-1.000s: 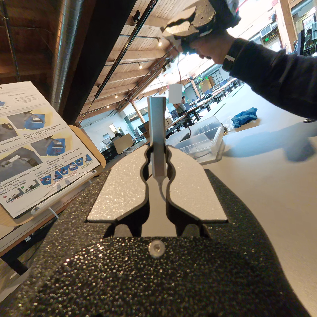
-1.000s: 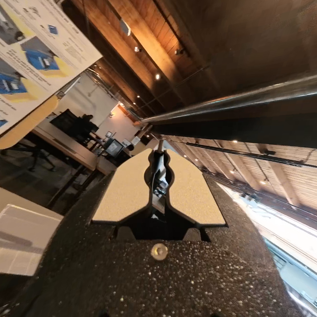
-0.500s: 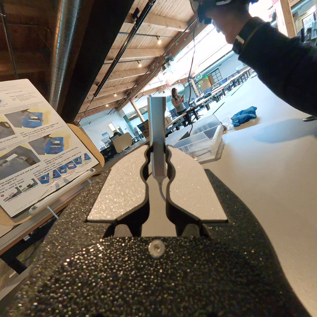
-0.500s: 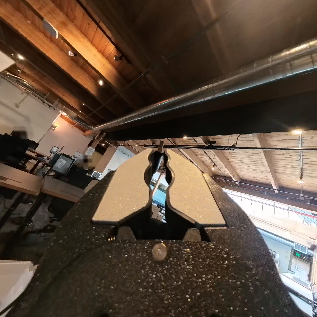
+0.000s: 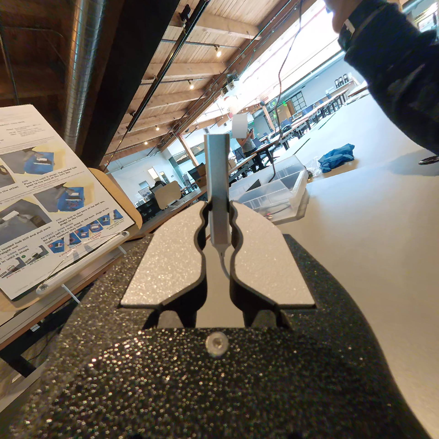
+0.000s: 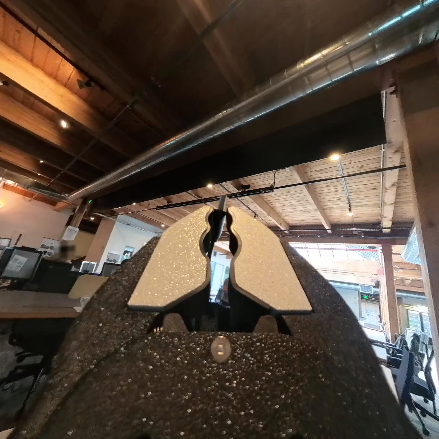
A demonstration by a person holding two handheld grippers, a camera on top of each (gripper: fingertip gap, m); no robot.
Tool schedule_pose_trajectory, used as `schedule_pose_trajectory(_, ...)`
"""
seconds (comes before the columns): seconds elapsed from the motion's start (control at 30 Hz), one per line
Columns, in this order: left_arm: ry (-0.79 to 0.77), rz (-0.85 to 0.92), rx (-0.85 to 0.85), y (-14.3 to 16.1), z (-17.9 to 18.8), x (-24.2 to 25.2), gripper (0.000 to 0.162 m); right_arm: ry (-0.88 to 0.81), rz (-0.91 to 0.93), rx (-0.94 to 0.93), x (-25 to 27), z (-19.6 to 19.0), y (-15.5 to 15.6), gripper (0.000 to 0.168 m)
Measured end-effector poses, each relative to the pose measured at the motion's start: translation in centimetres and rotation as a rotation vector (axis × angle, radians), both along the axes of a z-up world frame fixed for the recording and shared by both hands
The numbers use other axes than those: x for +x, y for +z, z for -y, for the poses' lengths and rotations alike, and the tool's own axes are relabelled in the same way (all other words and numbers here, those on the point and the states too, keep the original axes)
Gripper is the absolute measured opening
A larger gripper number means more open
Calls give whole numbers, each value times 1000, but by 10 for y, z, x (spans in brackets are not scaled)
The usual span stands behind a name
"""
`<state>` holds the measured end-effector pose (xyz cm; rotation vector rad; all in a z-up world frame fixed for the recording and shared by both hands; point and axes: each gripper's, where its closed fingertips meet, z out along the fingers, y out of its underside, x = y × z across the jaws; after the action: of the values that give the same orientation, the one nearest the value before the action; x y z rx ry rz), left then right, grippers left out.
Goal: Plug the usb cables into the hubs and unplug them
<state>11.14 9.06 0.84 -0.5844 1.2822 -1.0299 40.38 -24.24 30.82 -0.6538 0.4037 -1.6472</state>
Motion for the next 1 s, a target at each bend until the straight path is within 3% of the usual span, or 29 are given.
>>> schedule_pose_trajectory(0.27, -6, -18, 0, -4, 0, 4, 16, -13, -37, -28, 8, 23, 10, 9)
schedule_pose_trajectory(0.63, 12, -4, 1, -1, -4, 0, 16, -23, -26, -47, 1, 83, 74, 9)
schedule_pose_trajectory(1.0, 11, -5, 16, 0, -1, 1, 16, 93, -37, -316, -7, -15, 82, 10)
